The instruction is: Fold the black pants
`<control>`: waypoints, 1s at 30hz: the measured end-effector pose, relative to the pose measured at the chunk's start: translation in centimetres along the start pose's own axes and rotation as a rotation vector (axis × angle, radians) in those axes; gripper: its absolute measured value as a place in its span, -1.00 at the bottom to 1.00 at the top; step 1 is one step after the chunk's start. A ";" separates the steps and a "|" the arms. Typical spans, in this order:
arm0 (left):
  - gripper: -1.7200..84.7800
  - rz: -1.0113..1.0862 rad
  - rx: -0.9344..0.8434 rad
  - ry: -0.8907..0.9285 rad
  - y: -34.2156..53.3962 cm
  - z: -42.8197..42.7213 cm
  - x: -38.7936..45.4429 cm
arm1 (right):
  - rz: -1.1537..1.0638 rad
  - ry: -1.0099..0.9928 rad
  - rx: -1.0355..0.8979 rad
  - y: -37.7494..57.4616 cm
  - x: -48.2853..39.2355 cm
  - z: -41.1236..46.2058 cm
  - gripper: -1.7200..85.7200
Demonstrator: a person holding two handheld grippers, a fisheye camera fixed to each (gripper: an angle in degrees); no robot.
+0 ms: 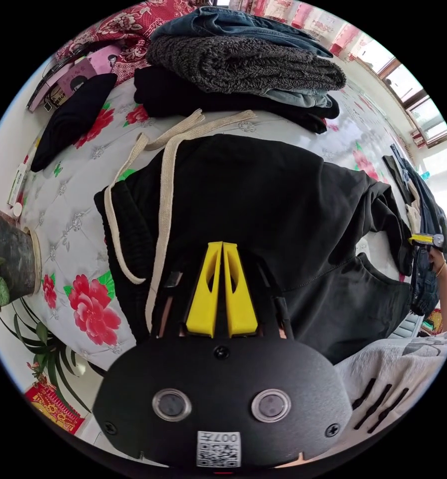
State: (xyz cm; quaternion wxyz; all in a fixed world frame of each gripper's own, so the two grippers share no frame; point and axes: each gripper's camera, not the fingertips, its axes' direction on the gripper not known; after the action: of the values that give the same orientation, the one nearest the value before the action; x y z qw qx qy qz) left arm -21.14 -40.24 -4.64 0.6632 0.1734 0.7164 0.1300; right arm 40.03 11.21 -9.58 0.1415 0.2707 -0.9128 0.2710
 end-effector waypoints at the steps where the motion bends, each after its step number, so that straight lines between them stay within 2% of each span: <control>1: -0.98 0.005 -0.003 -0.001 -0.1 0.0 0.1 | -0.027 0.059 0.057 0.0 -0.2 -2.9 -0.94; 2: -0.98 0.007 -0.007 -0.003 -0.2 0.0 0.1 | -0.024 0.094 0.113 0.3 -0.2 -5.1 -0.94; 4: -0.98 0.027 -0.034 -0.014 -0.4 0.0 0.4 | 0.019 0.203 0.442 3.6 0.2 -16.8 -0.95; 5: -0.98 0.037 -0.044 -0.013 -0.5 0.1 0.5 | 0.017 0.226 0.531 5.0 -0.1 -19.8 -0.95; 7: -0.98 0.078 -0.074 -0.006 -0.5 0.2 1.1 | -0.032 0.340 0.851 11.4 -2.4 -29.5 -0.95; 10: -0.98 0.136 -0.084 -0.028 -0.1 0.3 2.0 | -0.085 0.474 0.982 17.7 -5.2 -33.4 -0.95; 12: -0.98 0.153 -0.077 -0.045 0.2 0.3 2.5 | -0.031 0.496 0.950 19.6 -5.3 -31.7 -0.95; 14: -0.98 0.154 -0.071 -0.047 0.5 0.2 2.7 | 0.074 0.460 0.837 19.9 -3.6 -27.2 -0.95; 18: -0.98 0.160 -0.033 -0.035 0.7 -0.9 3.0 | 0.395 0.177 0.308 19.1 4.0 -11.3 -0.96; 19: -0.98 0.160 -0.017 -0.035 0.6 -1.5 3.0 | 0.429 0.160 0.274 20.1 4.7 -9.2 -0.96; 25: -0.98 0.133 0.043 -0.056 -0.9 -2.6 2.7 | 0.462 0.117 0.417 21.0 7.2 -11.5 -0.93; 30: -0.98 0.024 0.013 -0.102 -2.7 -0.1 1.7 | 0.478 0.044 0.372 15.9 12.4 -10.6 -0.92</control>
State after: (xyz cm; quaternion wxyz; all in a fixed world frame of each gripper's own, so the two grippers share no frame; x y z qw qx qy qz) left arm -21.56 -41.99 -7.26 0.6962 0.1929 0.6802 0.1241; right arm 22.08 23.33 -2.57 0.0416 0.0637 -0.8821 0.4649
